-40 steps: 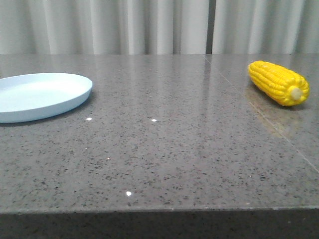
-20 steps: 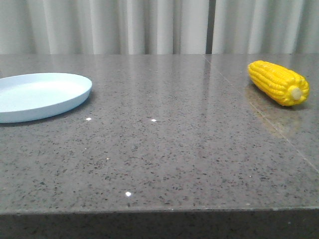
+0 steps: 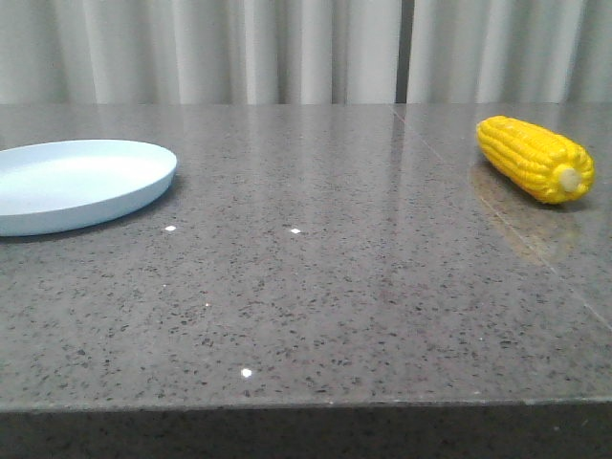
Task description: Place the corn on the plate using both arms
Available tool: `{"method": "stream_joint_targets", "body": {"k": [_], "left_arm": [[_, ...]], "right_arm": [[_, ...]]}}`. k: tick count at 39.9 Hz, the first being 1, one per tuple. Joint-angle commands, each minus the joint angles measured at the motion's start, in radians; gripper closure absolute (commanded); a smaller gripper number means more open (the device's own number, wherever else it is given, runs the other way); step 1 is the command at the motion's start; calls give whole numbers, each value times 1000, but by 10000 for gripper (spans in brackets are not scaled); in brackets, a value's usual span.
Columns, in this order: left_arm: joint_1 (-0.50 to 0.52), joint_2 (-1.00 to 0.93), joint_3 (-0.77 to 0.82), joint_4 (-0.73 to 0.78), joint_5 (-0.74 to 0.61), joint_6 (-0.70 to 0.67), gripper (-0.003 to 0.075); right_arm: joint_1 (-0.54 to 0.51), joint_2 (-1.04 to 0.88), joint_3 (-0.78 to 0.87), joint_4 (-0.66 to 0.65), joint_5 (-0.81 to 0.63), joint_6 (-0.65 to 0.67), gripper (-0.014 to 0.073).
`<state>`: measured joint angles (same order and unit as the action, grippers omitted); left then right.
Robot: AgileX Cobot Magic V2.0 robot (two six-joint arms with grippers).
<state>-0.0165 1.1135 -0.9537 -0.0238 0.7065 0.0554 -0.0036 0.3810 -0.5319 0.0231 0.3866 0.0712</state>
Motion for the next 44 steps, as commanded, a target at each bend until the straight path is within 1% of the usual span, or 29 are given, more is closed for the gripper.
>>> {"method": "stream_joint_targets", "body": {"k": [1,8,14,20,22,26,34,36,44], "left_arm": [[-1,86,-120,-33,43,-1,293],[-1,248,-224,-50,141,-1,293],[-1,344,-262,-70,169,13,293],[-1,414,-265,-85,171,23,302],[-1,431,-265,-87,171,23,322],[-1,441,-265,-87,166,23,389],[-1,441,-267,-90,152,23,571],[-1,441,-265,-91,151,23,598],[-1,441,-265,-94,149,23,604]], "right_arm": [[-6,13,-38,3,-75,-5,-18],[-6,13,-38,3,-75,-5,-18],[-6,13,-38,3,-75,-5,-18],[-6,13,-38,3,-75,-5,-18],[-6,13,-38,3,-75,-5,-18],[-6,13,-38,3,-75,-5,-18],[-6,13,-38,3,-75,-5,-18],[-6,13,-38,3,-75,-5,-18],[-6,13,-38,3,-75,-5,-18]]}}
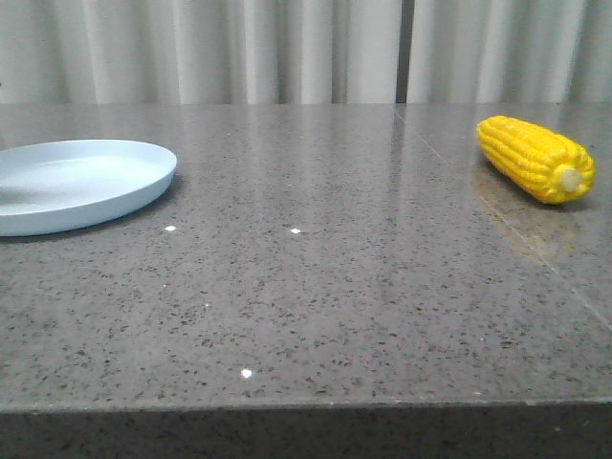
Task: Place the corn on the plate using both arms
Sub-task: 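Grip the plate rim with the left gripper and lift it toward the table center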
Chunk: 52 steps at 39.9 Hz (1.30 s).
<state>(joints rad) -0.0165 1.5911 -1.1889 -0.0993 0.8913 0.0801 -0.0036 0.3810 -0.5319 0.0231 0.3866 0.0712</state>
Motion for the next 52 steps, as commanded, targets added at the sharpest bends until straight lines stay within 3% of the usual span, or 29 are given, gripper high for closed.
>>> {"method": "stream_joint_targets", "body": {"k": [1,29,31,34,39,52], "left_arm": [[-1,-37,-30,-18,-36,-2,604],[-1,-2,-30,-50,-30,0,606],[-1,-2,-34,-50,-27,2,628],[-1,-2,-53,-54,-22,27,741],[-8,-17,-108,-104,-12,28,741],[-186,-12,-254,-337,-28,28,741]], "right_arm": [[-6,13,-38,3,-75,-5,-18],[-6,13,-38,3,-75,-5,-18],[-6,13,-38,3,-75,-5,-18],[-6,13,-38,3,-75,-5,-18],[-6,13,-38,3,-75,-5,-18],[-6,13,-34,3,-76,-5,-18]]}}
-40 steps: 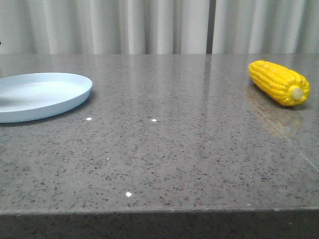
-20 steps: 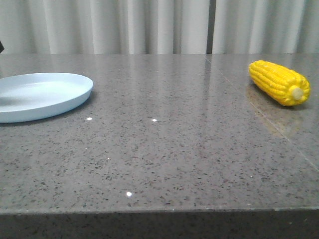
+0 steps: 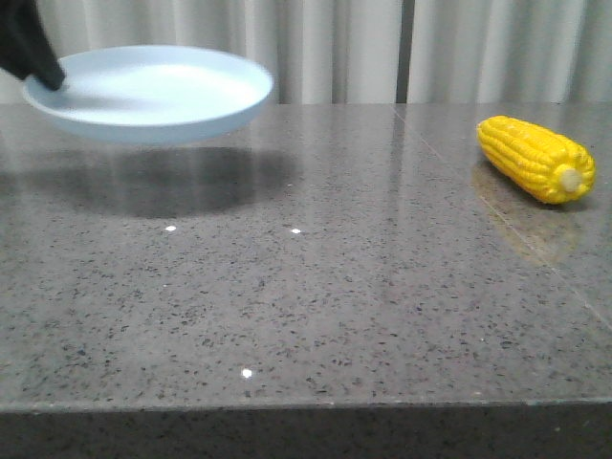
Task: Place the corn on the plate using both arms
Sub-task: 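Grip the plate rim with the left gripper and lift it toward the table center, then set the plate down mid-table, open the left gripper and withdraw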
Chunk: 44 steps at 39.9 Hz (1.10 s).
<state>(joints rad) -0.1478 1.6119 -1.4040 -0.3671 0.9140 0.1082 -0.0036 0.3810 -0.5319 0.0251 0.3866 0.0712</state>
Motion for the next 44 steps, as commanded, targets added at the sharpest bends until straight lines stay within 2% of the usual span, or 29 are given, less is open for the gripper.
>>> {"method": "stream_joint_targets", "body": {"k": [1,8,22,25,27,30,34,37,40,44], "left_arm": [[-76,-23,-39,-69,-60,0,741],[-150,50,-39,-69,-103,-11,740],[-152,139,-39,-82,-69,-38,733],[-152,139,-41,-82,-69,-30,679],[-152,139,-46,-82,-69,-21,617],[-152,139,-62,-82,-69,2,496],[-148,128,-85,-59,-69,6,276],[-146,102,-93,-4,-72,6,174],[-137,65,-93,53,-78,-5,153],[-120,8,-93,160,-73,-54,209]], "right_arm": [[-6,13,-34,1,-76,-5,-18],[-6,13,-34,1,-76,-5,-18],[-6,13,-34,1,-76,-5,-18],[-6,13,-34,1,-76,-5,-18],[-6,13,-34,1,-76,-5,-18],[-6,13,-34,1,-76,-5,-18],[-6,13,-34,1,-76,-5,-18],[-6,13,-34,1,-76,-5,-18],[-6,13,-34,1,-76,-5,-18],[-6,13,-34,1,-76,-5,-18]]}}
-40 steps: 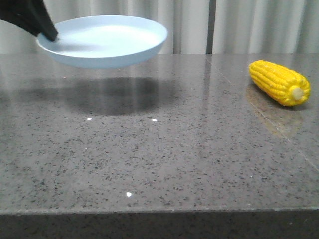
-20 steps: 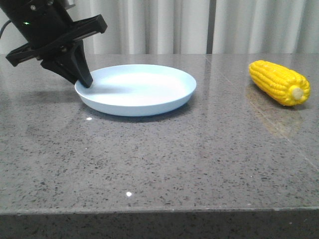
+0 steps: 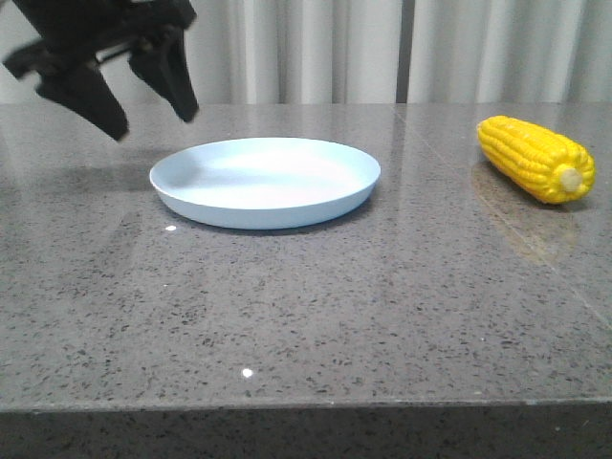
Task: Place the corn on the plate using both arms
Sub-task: 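Set the plate down mid-table, open the left gripper and withdraw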
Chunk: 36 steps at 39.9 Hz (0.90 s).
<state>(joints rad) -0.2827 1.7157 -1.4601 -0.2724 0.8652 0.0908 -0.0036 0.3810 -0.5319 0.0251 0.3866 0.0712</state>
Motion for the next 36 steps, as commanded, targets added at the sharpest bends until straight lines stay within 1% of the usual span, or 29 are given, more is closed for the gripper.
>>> {"method": "stream_joint_targets", "body": {"k": [1,5,10,13,15,18,22,27,33,36], "left_arm": [[19,-114,-37,108,-20,-60,232],[26,-185,-19,290,7,-155,383],[26,-284,62,460,12,-254,535],[26,-345,137,513,2,-284,610],[26,-391,192,523,-20,-284,668],[26,-465,278,523,-87,-284,738],[26,-597,427,521,-225,-284,741],[26,-773,603,519,-343,-284,741],[26,-1035,828,519,-491,-284,741],[26,-1174,912,521,-548,-282,741]], "right_arm": [[-6,13,-34,1,-76,-5,-18],[-6,13,-34,1,-76,-5,-18],[-6,13,-34,1,-76,-5,-18],[-6,13,-34,1,-76,-5,-18],[-6,13,-34,1,-76,-5,-18],[-6,13,-34,1,-76,-5,-18],[-6,13,-34,1,-76,-5,-18],[-6,13,-34,1,-76,-5,-18],[-6,13,-34,1,-76,-5,-18],[-6,13,-34,1,-76,-5,-18]]}}
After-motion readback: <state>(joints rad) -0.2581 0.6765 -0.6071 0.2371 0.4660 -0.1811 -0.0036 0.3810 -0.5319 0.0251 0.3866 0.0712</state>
